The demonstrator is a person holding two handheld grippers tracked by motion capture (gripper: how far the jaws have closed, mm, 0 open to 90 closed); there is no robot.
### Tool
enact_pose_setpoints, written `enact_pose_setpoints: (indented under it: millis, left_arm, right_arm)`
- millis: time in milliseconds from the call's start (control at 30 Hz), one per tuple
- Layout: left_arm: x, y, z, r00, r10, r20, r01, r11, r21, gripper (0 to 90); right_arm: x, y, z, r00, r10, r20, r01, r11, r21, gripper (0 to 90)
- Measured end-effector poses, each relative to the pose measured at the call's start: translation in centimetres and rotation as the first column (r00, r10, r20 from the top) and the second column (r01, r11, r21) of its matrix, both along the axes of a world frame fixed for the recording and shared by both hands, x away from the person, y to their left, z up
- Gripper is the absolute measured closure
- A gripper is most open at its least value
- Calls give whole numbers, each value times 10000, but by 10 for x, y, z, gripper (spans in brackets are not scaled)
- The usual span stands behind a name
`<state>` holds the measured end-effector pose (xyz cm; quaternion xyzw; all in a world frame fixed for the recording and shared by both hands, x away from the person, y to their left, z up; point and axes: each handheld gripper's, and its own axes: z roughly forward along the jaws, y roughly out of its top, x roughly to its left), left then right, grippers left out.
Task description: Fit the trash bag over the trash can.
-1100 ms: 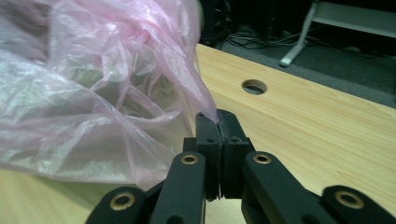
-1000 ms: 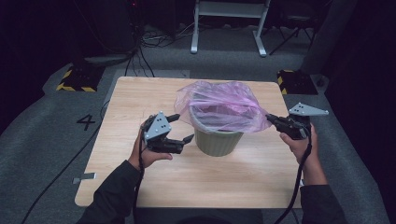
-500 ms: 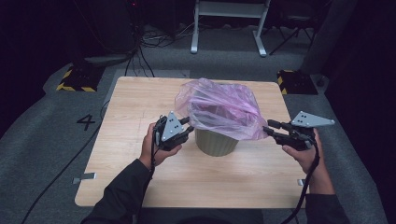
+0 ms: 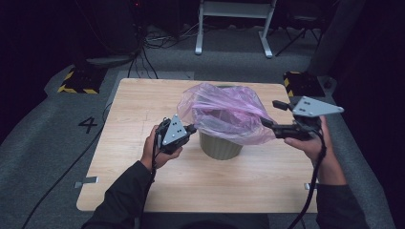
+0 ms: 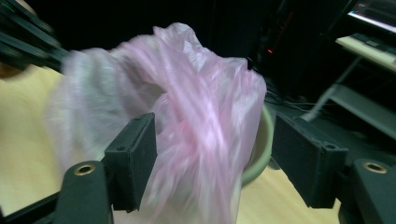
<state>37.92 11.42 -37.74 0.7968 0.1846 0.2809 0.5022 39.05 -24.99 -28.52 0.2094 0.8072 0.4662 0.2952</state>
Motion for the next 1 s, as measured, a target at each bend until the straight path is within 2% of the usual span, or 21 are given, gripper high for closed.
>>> enact_pose_setpoints:
  millis: [33, 67, 133, 167, 200, 233, 300, 400, 433, 500, 533, 633, 667, 700, 733, 767, 833, 867, 900, 933, 1000]
  left_arm:
    - [0, 0, 0, 10000, 0, 0, 0, 10000, 0, 900]
    - [0, 0, -1, 10000, 22, 8, -22, 9999, 100, 900]
    - [0, 0, -1, 10000, -24, -18, 24, 9999, 154, 900]
    - [0, 0, -1, 10000, -24, -18, 24, 9999, 154, 900]
    - [0, 0, -2, 10000, -21, -44, 22, 9998, 177, 900]
    - [0, 1, -3, 9999, -101, -97, 103, 9998, 191, 900]
    - [0, 0, -5, 9997, -196, -136, 200, 9994, 293, 900]
    - [0, -2, -9, 9994, -281, -216, 295, 9973, 667, 900]
    - [1, -3, -11, 9992, -323, -215, 341, 9952, 912, 900]
    - [1, -4, -14, 9990, -370, -258, 395, 9936, 1055, 900]
    - [1, -6, -20, 9984, -418, -369, 466, 9887, 1427, 900]
    - [0, -7, -26, 9969, -545, -565, 630, 9849, 1611, 900]
    - [0, -8, -31, 9963, -587, -622, 695, 9793, 1903, 900]
    - [0, -8, -31, 9963, -587, -622, 695, 9793, 1903, 900]
    - [-1, -7, -33, 9926, -780, -935, 949, 9766, 1927, 900]
    - [-2, -7, -35, 9918, -816, -989, 1006, 9734, 2056, 900]
    - [-6, -7, -37, 9909, -920, -983, 1140, 9617, 2492, 900]
    - [-7, -7, -38, 9890, -1030, -1058, 1277, 9561, 2637, 900]
    - [-7, -7, -38, 9890, -1030, -1058, 1277, 9561, 2637, 900]
    - [-11, -6, -42, 9866, -1179, -1127, 1468, 9430, 2986, 900]
    - [-15, -5, -46, 9822, -1341, -1316, 1694, 9348, 3122, 900]
  right_arm:
    - [0, 0, 0, 10000, 0, 0, 0, 10000, 0, 314]
    - [12, 14, 4, 9995, 239, -192, -247, 9988, -431, 314]
    - [26, 27, 5, 9989, 153, -435, -193, 9955, -932, 327]
    - [26, 27, 5, 9989, 153, -435, -193, 9955, -932, 327]
    - [34, 31, 5, 9975, 123, -701, -207, 9925, -1205, 356]
    - [49, 35, 3, 9958, -312, -860, 145, 9819, -1887, 491]
    - [59, 34, 2, 9928, -308, -1158, 104, 9849, -1730, 654]
    - [65, 31, -1, 9916, -513, -1189, 291, 9830, -1810, 825]
    - [68, 29, -2, 9894, -729, -1257, 508, 9839, -1713, 862]
    - [71, 26, -3, 9870, -960, -1290, 749, 9843, -1597, 863]
    - [78, 18, -4, 9796, -1472, -1365, 1289, 9825, -1346, 876]
    - [88, 5, -9, 9605, -2271, -1610, 2114, 9713, -1090, 877]
    - [91, 0, -11, 9542, -2474, -1679, 2337, 9674, -976, 877]
    - [94, -3, -13, 9460, -2685, -1817, 2569, 9627, -848, 877]
    - [96, -6, -14, 9392, -2840, -1929, 2741, 9586, -767, 876]
    - [98, -9, -16, 9357, -2901, -2007, 2819, 9570, -689, 876]
    - [102, -12, -20, 9240, -3128, -2198, 3069, 9498, -616, 877]
    - [103, -12, -22, 9217, -3169, -2236, 3099, 9484, -670, 877]
    - [103, -12, -22, 9217, -3169, -2236, 3099, 9484, -670, 877]
    - [106, -12, -28, 9153, -3291, -2321, 3193, 9443, -797, 881]
    - [107, -12, -33, 9098, -3337, -2470, 3231, 9427, -834, 882]
